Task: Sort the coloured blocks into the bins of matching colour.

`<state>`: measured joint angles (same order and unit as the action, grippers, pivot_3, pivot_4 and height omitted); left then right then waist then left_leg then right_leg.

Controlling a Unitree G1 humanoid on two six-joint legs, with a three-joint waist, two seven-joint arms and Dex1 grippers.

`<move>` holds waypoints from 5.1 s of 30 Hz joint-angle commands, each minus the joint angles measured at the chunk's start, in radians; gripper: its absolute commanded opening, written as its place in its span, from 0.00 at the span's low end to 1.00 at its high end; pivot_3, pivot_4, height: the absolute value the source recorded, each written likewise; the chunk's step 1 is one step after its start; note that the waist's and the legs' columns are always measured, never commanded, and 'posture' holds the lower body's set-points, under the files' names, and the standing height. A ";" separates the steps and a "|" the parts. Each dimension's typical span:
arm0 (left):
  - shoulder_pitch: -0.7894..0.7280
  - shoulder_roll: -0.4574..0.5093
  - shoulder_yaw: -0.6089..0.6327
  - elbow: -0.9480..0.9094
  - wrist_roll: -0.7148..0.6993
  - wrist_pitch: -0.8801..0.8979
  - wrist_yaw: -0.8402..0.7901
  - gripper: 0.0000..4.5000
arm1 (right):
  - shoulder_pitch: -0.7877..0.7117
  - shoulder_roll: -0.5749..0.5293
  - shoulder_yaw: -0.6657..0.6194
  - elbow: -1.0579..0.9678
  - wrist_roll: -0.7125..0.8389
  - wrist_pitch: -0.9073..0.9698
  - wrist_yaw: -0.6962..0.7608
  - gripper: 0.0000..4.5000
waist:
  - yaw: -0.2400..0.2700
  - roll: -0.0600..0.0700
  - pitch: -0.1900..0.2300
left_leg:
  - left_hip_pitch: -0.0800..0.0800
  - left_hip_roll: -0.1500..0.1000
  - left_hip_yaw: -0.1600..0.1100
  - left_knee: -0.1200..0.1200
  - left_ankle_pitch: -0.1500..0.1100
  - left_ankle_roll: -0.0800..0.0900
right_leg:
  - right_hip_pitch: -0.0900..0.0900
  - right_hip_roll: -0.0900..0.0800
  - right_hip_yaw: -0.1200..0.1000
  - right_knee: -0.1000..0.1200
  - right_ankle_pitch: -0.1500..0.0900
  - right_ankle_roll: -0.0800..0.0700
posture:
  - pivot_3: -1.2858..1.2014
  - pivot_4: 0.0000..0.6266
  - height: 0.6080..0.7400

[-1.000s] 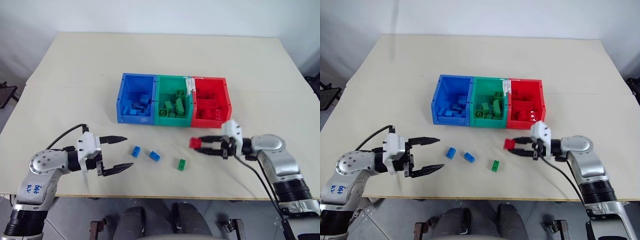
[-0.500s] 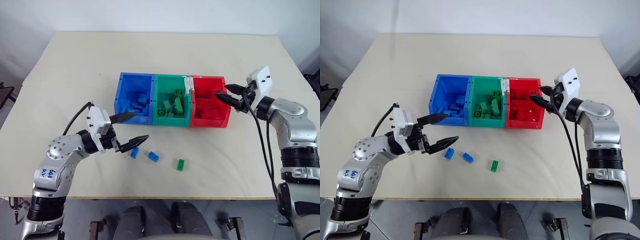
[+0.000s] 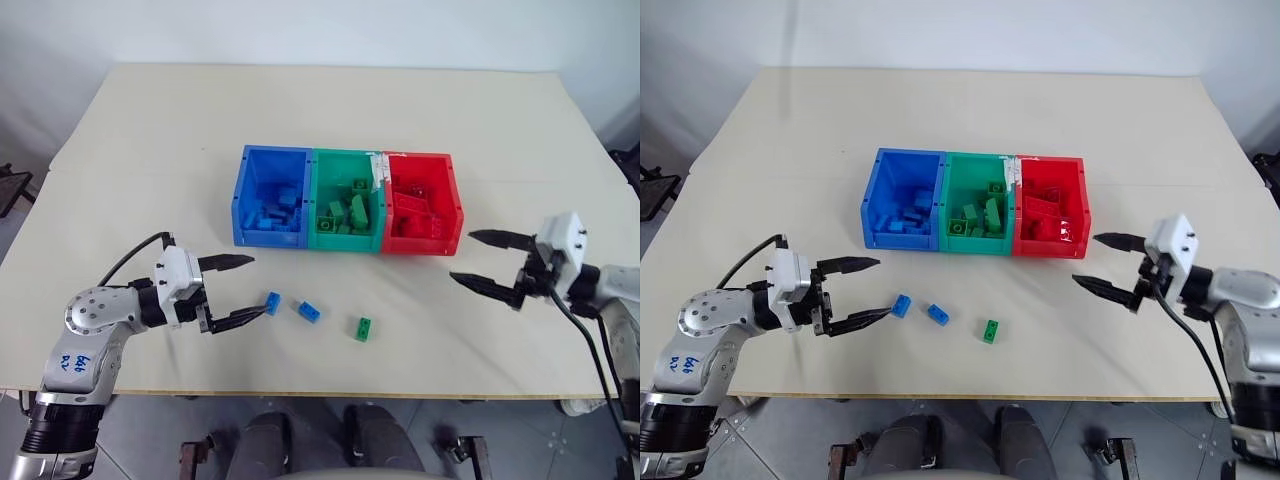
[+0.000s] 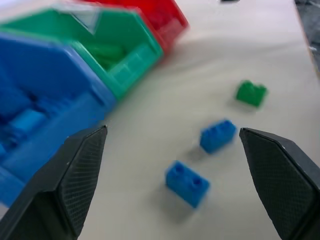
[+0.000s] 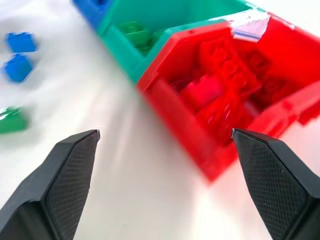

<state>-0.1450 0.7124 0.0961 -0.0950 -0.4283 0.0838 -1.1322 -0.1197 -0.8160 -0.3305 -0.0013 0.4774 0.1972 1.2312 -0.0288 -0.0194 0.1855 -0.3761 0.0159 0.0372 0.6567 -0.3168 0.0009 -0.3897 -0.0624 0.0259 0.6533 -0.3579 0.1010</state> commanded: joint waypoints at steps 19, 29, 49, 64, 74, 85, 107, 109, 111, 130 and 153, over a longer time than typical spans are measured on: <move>0.003 0.021 0.022 0.004 -0.039 -0.040 -0.087 1.00 | -0.012 0.060 0.255 -0.168 0.033 0.073 0.012 0.98 | -0.002 0.000 0.000 | 0.012 0.001 -0.002 -0.001 0.000 0.001 | 0.011 -0.001 0.000 -0.001 0.000 -0.001 | 0.52 0.24 1.00; 0.186 0.015 0.120 -0.104 -0.046 -0.020 -0.004 1.00 | -0.182 0.165 0.534 -0.131 -0.150 0.133 -0.078 0.98 | 0.003 0.000 0.000 | 0.001 -0.001 -0.003 -0.003 0.000 -0.001 | -0.001 -0.004 -0.004 -0.001 0.000 -0.001 | 0.52 0.24 1.00; 0.147 -0.006 0.115 -0.143 -0.077 0.023 0.064 1.00 | -0.234 0.255 0.440 -0.085 -0.064 0.072 -0.146 0.34 | -0.004 0.000 0.000 | 0.002 -0.002 -0.003 -0.003 0.000 0.000 | 0.001 -0.008 -0.012 0.001 0.000 -0.001 | 0.52 0.24 1.00; 0.167 -0.100 0.190 -0.222 -0.146 0.112 0.242 1.00 | -0.775 0.485 0.381 0.431 -0.196 0.019 -0.392 0.34 | -0.025 0.000 0.000 | -0.001 -0.002 -0.002 -0.003 0.004 -0.006 | -0.003 -0.011 -0.020 0.006 0.000 -0.002 | 0.52 0.24 1.00; 0.202 -0.096 0.228 -0.240 -0.141 0.106 0.272 1.00 | -0.704 0.433 0.348 0.280 -0.127 0.069 -0.265 0.99 | -0.023 0.000 0.000 | -0.002 -0.002 -0.002 -0.004 0.003 -0.004 | -0.003 -0.013 -0.023 0.005 0.000 -0.001 | 0.52 0.24 1.00; 0.115 0.073 0.248 0.077 -0.062 -0.004 0.070 1.00 | -0.144 0.141 0.130 -0.078 0.051 -0.125 0.055 0.99 | -0.005 0.000 0.000 | -0.001 -0.003 -0.001 -0.005 0.001 -0.002 | -0.001 -0.013 -0.026 -0.004 0.000 -0.001 | 0.52 0.24 1.00; -0.239 0.030 -0.216 -0.059 0.077 0.173 -0.086 1.00 | 0.319 0.081 -0.083 -0.224 0.164 -0.181 0.122 0.99 | 0.022 0.002 0.001 | 0.008 -0.003 -0.003 -0.003 -0.001 0.002 | 0.013 -0.016 -0.032 -0.009 0.001 -0.001 | 0.52 0.24 1.00; -0.265 0.020 -0.259 -0.059 0.099 0.163 -0.105 1.00 | 0.321 0.084 -0.079 -0.239 0.166 -0.176 0.110 0.99 | 0.019 0.002 0.001 | 0.008 -0.003 -0.003 -0.003 0.000 0.000 | 0.013 -0.015 -0.031 -0.009 0.001 -0.001 | 0.52 0.24 1.00; -0.304 -0.005 -0.328 -0.029 0.173 0.110 -0.107 1.00 | 0.323 0.090 -0.066 -0.267 0.167 -0.163 0.090 0.99 | 0.018 0.002 0.001 | 0.008 -0.003 -0.002 -0.003 0.001 -0.002 | 0.013 -0.014 -0.031 -0.008 0.001 -0.001 | 0.52 0.24 1.00; -0.426 -0.149 -0.426 0.204 0.314 -0.002 -0.096 0.17 | 0.326 0.104 -0.024 -0.373 0.168 -0.115 -0.029 1.00 | 0.027 0.002 0.001 | 0.006 -0.003 -0.003 0.006 -0.001 0.003 | 0.014 -0.015 -0.031 -0.006 0.001 0.001 | 0.52 0.24 1.00; -0.171 -0.188 0.183 0.047 -0.001 0.109 0.378 0.11 | 0.124 0.210 0.015 -0.336 0.202 -0.096 -0.172 1.00 | 0.031 0.002 0.001 | 0.005 -0.003 -0.006 0.007 -0.001 0.003 | 0.015 -0.017 -0.034 -0.006 0.002 0.001 | 0.52 0.24 1.00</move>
<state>-0.2817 0.5247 0.2808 -0.0059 -0.4318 0.2058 -0.7733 0.0124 -0.6067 -0.3090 -0.3361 0.6614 0.1053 1.0641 0.0020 -0.0177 0.1863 -0.3714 0.0130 0.0312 0.6635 -0.3181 0.0037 -0.3751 -0.0790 -0.0084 0.6471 -0.3561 0.1022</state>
